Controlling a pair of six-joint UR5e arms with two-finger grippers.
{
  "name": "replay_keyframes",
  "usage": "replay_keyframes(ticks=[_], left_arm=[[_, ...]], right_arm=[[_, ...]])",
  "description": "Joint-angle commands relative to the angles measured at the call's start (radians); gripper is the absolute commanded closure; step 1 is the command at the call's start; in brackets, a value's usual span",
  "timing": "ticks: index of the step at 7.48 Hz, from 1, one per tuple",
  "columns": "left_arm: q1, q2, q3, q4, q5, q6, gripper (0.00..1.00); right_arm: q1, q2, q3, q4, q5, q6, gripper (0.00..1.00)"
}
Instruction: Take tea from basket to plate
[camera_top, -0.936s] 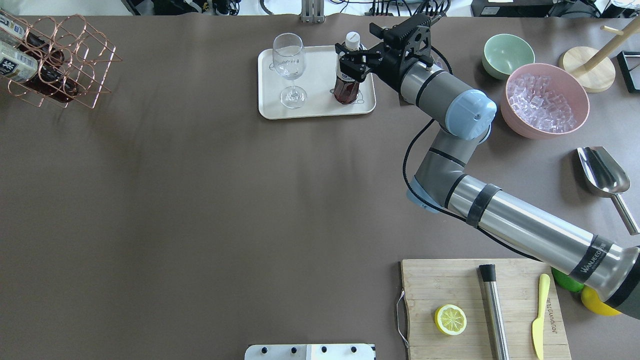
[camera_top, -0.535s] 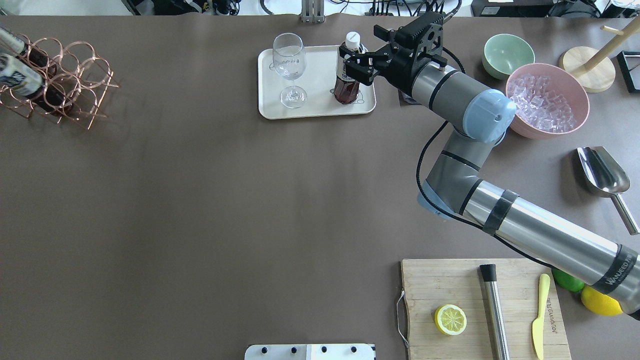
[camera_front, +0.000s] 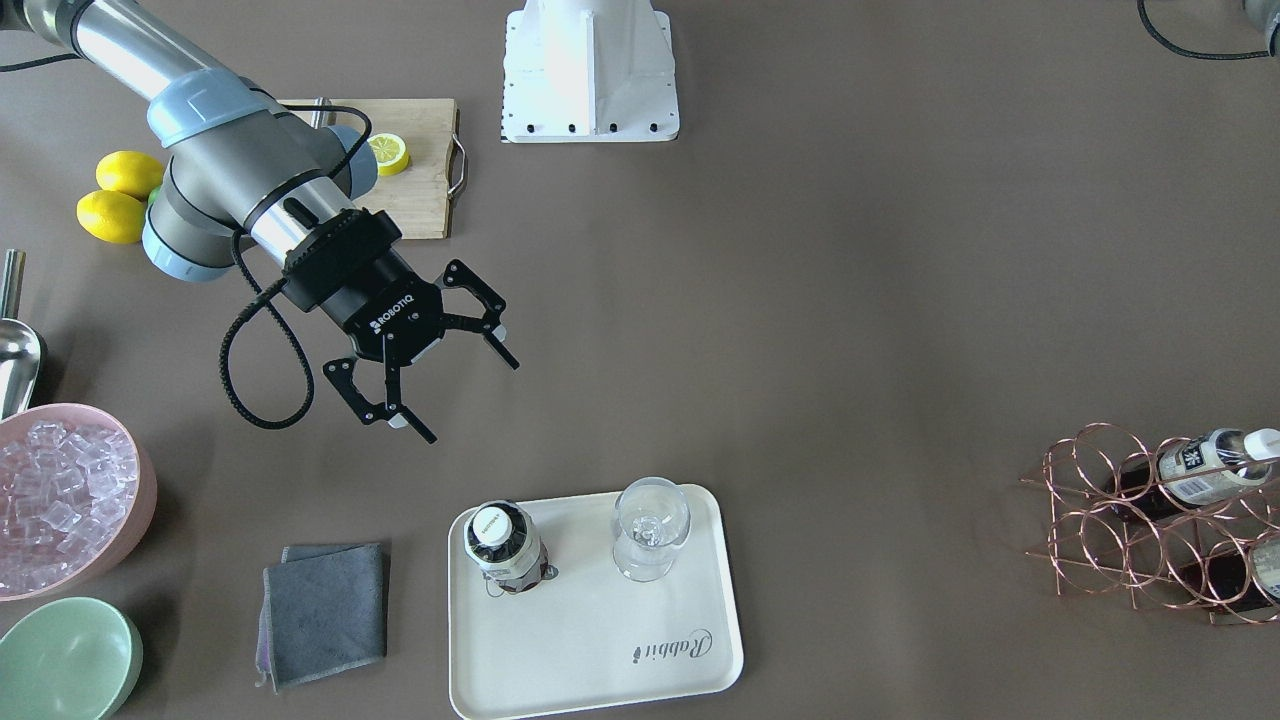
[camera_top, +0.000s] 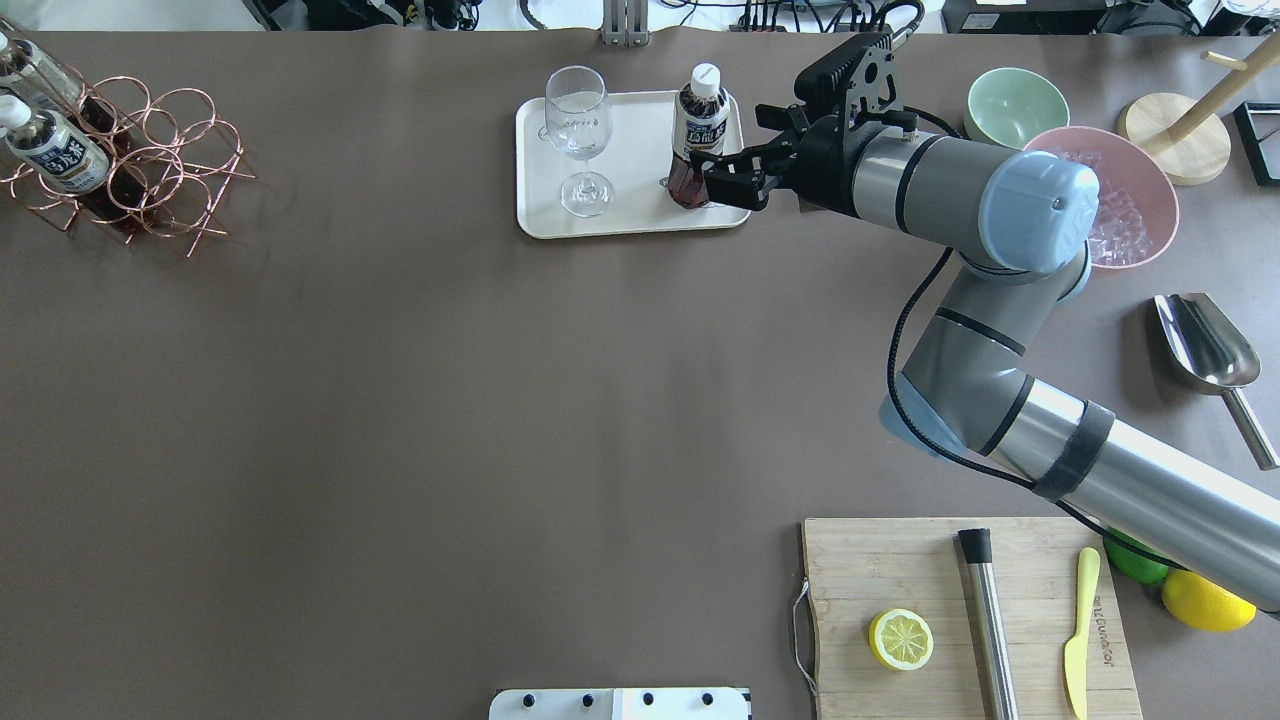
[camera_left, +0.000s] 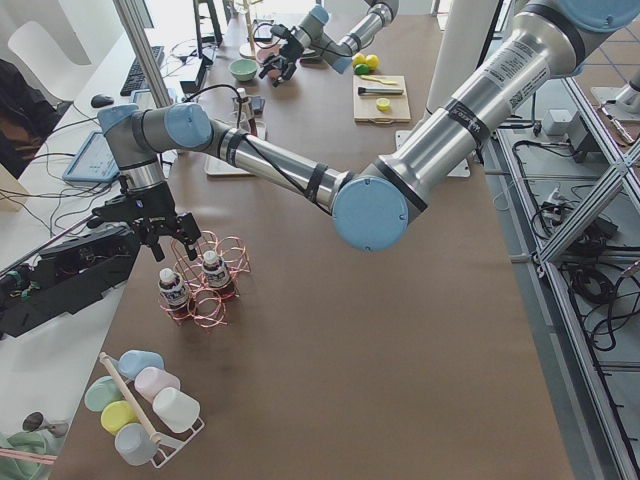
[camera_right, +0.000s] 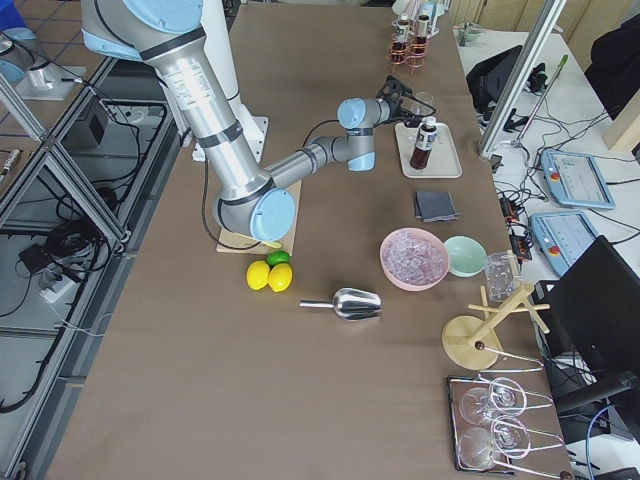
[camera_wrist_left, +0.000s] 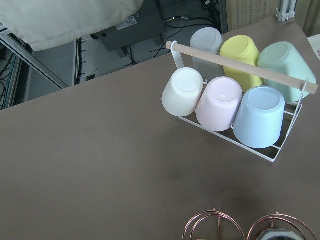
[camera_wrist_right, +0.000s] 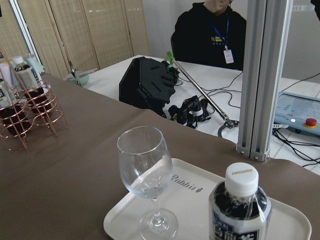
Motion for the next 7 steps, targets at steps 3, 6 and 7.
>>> replay_keyframes(ticks=[3, 6, 7], left_arm=[[-0.122, 0.156, -0.260, 0.141, -0.132, 0.329, 0.01], [-0.202, 0.613, -0.831, 0.251, -0.300, 0.828, 0.01], [-0.208, 0.684, -0.838, 0.208, -0.305, 0.998, 0.01]], right_arm=[[0.001, -0.117, 0.341, -0.712, 0.373, -0.016, 0.00], [0.077, -0.232, 0.382, -1.104, 0.543, -0.149, 0.00], [0.086, -0.248, 0.394, -1.221, 0.543, -0.149, 0.00]])
